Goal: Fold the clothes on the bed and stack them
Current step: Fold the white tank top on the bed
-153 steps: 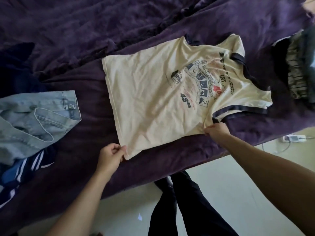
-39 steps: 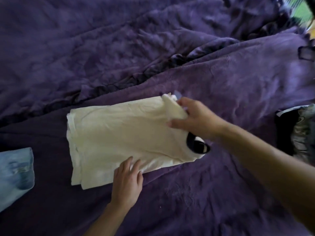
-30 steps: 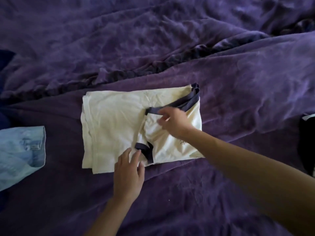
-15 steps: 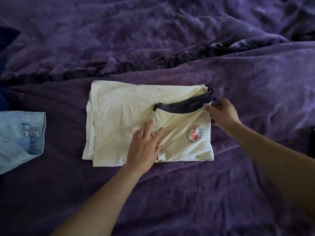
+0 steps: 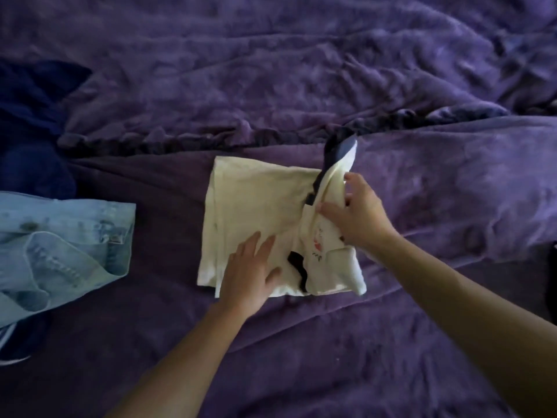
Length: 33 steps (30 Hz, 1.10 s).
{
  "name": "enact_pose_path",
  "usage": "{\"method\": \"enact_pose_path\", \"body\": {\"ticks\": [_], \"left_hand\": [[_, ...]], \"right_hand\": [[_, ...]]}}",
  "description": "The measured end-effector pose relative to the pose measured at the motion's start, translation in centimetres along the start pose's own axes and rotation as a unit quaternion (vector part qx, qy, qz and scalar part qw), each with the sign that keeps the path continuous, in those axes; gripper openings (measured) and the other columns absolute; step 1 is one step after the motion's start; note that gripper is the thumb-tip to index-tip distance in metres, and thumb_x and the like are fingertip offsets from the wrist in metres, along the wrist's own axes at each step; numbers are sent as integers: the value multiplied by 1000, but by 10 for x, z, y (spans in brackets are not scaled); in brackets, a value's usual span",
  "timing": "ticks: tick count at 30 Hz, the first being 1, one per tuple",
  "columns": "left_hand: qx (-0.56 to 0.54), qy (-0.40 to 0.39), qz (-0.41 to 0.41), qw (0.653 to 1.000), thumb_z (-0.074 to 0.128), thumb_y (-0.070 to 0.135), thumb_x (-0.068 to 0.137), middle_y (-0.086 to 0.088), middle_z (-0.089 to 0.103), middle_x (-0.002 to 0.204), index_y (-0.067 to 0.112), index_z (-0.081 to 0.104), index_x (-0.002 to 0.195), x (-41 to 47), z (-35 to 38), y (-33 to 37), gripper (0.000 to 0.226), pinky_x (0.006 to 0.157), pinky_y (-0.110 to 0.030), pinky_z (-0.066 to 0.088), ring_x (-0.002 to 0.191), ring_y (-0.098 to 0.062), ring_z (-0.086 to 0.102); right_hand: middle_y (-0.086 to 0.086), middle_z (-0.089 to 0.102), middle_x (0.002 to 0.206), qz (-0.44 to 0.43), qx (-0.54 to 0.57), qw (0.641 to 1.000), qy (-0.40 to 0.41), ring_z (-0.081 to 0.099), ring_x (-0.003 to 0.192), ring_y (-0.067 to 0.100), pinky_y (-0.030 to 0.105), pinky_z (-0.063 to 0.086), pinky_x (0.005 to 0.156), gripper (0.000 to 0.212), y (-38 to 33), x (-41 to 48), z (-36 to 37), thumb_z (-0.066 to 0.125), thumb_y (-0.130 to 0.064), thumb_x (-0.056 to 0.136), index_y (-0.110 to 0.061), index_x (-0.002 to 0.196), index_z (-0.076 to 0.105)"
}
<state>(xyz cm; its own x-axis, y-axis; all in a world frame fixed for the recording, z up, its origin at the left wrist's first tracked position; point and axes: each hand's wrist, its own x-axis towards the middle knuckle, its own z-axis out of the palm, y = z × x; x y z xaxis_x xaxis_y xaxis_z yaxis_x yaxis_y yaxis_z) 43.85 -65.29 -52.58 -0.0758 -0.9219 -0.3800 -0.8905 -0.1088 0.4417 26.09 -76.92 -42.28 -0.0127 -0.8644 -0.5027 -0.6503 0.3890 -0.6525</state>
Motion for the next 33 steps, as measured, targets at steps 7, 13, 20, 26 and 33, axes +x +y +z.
{"method": "enact_pose_path", "body": {"ticks": [7,13,20,26,33], "left_hand": [[-59,82,-43,994,50,34,79,-11,57,123,15,59,122,-63,-27,-97,47,83,-44,54,105,-33,59],[-78,86,-80,990,37,39,83,-14,58,122,10,62,121,-80,-22,-143,53,87,-44,53,108,-33,58],[-12,163,64,985,46,28,87,-15,50,134,18,61,119,-25,-51,-101,37,92,-44,45,121,-33,48],[129,13,90,987,44,52,90,-18,21,156,23,38,145,-6,2,-108,62,113,-54,23,145,-36,15],[129,26,130,983,41,53,91,-16,21,157,20,41,144,-11,-6,-124,63,113,-56,21,146,-33,15]], "right_hand": [[16,60,120,-16,-166,984,-62,58,110,35,37,47,90,60,-65,31,156,57,-17,89,-13,142,30],[8,60,111,20,-66,988,-135,65,95,33,46,56,79,72,-50,33,219,73,-23,79,-20,137,29],[4,55,129,-148,-308,934,103,51,117,26,44,51,83,48,-13,29,114,52,-29,94,-23,141,42],[7,17,160,-191,-421,887,2,16,147,27,49,38,103,63,70,-8,143,39,-54,93,-31,149,27],[6,9,161,-161,-417,895,-5,2,149,22,54,20,115,64,96,-24,172,28,-60,94,-31,151,21]]}}
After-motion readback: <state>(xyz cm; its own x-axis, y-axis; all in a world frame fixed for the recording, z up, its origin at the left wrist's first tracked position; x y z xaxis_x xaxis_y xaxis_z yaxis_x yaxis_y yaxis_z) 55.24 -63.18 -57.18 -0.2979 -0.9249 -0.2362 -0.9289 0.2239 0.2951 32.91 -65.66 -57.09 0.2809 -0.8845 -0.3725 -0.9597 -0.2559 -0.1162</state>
